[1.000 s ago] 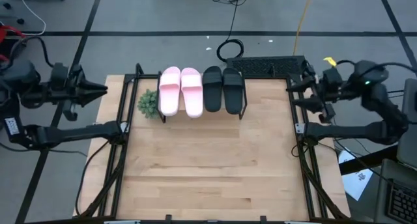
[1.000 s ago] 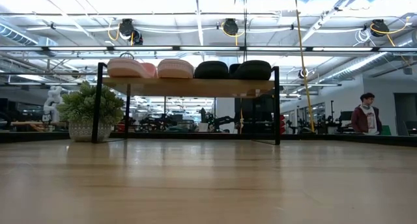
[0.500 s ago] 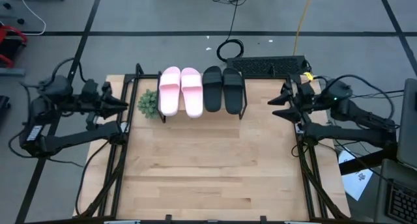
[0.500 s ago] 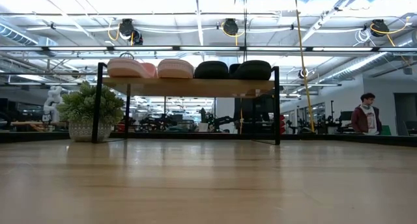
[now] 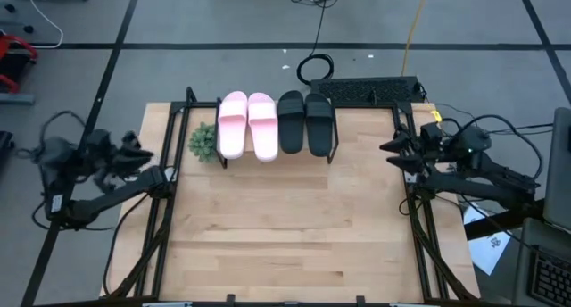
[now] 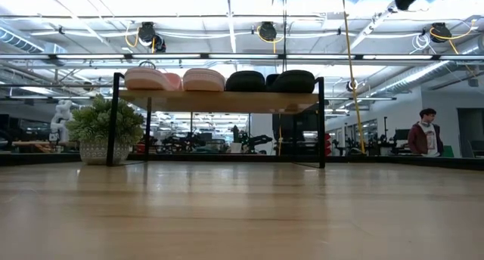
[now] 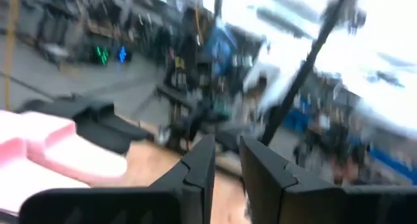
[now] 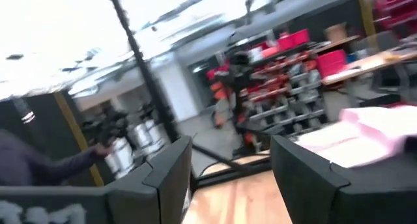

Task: Pick and place slides into the shelf
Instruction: Return to Home Position

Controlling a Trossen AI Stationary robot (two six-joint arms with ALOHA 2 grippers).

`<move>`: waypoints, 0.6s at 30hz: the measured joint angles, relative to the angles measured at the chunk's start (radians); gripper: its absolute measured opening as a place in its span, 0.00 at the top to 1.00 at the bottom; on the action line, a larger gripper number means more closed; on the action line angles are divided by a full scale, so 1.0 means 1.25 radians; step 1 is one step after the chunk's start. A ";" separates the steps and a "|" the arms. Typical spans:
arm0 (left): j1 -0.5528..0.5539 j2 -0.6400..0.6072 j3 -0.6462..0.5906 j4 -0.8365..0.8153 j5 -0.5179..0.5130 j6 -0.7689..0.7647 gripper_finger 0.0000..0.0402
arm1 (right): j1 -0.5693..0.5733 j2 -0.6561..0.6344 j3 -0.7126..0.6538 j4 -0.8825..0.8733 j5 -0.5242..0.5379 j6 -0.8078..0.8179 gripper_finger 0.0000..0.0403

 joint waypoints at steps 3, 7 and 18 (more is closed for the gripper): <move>0.012 -0.019 0.003 -0.015 -0.049 -0.058 0.82 | 0.000 -0.029 -0.052 0.013 0.066 0.014 0.51; 0.045 0.023 -0.015 -0.007 -0.001 -0.027 0.82 | 0.005 -0.017 -0.116 0.097 0.112 -0.011 0.51; 0.076 -0.021 -0.249 0.154 0.055 -0.042 0.82 | -0.001 0.012 -0.295 0.300 0.154 -0.092 0.51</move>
